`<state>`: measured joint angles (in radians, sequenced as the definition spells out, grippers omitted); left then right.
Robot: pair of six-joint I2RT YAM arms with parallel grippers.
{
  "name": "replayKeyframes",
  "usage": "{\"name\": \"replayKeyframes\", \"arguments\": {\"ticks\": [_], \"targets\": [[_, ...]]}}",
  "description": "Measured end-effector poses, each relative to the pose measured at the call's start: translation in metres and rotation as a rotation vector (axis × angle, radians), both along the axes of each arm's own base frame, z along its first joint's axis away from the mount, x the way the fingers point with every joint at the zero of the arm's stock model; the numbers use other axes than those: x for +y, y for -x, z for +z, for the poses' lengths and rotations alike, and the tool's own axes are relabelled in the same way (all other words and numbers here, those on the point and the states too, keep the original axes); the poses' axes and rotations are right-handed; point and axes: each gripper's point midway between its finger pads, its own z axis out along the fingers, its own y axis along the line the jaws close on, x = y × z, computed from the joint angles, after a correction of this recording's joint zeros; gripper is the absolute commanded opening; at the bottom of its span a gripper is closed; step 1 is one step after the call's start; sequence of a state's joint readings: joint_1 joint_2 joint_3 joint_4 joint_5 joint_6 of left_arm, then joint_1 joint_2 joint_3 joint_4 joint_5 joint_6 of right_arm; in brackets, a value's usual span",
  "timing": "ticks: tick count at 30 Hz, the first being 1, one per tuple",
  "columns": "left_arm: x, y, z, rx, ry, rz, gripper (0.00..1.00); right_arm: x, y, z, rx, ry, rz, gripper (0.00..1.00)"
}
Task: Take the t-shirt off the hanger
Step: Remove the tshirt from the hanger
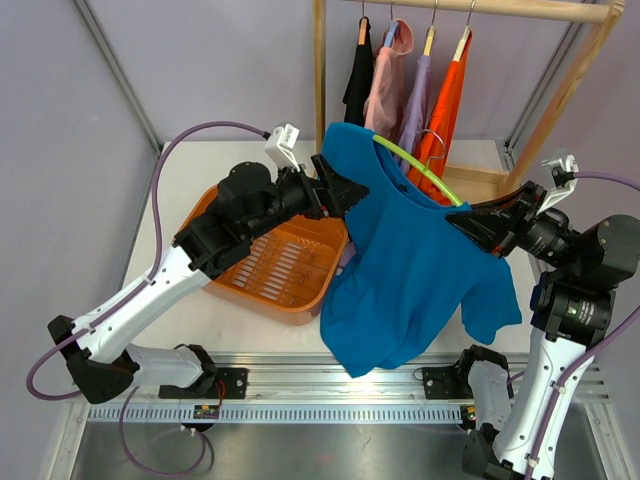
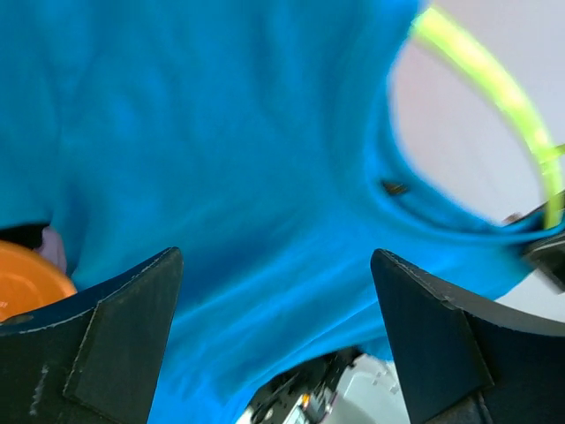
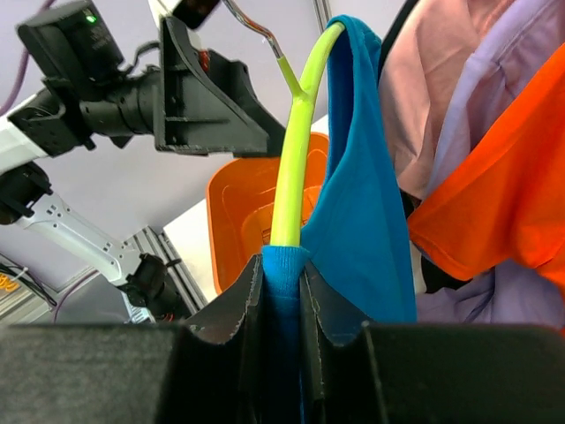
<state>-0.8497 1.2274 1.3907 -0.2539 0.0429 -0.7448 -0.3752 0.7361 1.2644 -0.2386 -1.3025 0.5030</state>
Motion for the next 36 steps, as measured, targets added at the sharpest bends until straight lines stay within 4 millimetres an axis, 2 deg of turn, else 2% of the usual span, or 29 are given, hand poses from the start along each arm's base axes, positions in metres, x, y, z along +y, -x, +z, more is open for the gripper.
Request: {"name": "replayKeyframes", "arguments": {"ticks": [6,12,16,17,22,26,28,32,36], "targets": [[-0.010,-0.001,0.023,-0.025,0.046,0.027,0.87,-0.002,-0.005,-0.014,0.034,0.000,0.001,0.00],[-0.007,-0.012,0.023,-0.075,-0.019,0.078,0.89,-0.002,-0.005,-0.020,0.045,0.007,0.006,0.00],[0.011,-0.012,0.024,-0.261,-0.187,0.071,0.96,-0.001,-0.002,-0.030,0.057,0.035,0.042,0.00],[0.017,-0.008,0.027,-0.339,-0.238,0.051,0.99,0.000,-0.002,-0.034,0.067,0.040,0.056,0.00],[0.064,0.027,0.047,-0.760,-0.486,-0.062,0.99,0.001,-0.003,-0.053,0.103,0.069,0.134,0.00],[0.081,0.041,0.054,-0.975,-0.600,-0.109,0.99,0.011,-0.003,-0.069,0.135,0.092,0.217,0.00],[0.079,0.037,0.049,-1.034,-0.658,-0.138,0.99,0.019,-0.001,-0.078,0.149,0.115,0.267,0.00],[0.065,0.020,0.022,-1.075,-0.767,-0.234,0.99,0.026,0.004,-0.088,0.148,0.158,0.319,0.00],[0.047,0.008,-0.020,-1.057,-0.838,-0.396,0.98,0.025,0.005,-0.084,0.083,0.211,0.330,0.00]]}}
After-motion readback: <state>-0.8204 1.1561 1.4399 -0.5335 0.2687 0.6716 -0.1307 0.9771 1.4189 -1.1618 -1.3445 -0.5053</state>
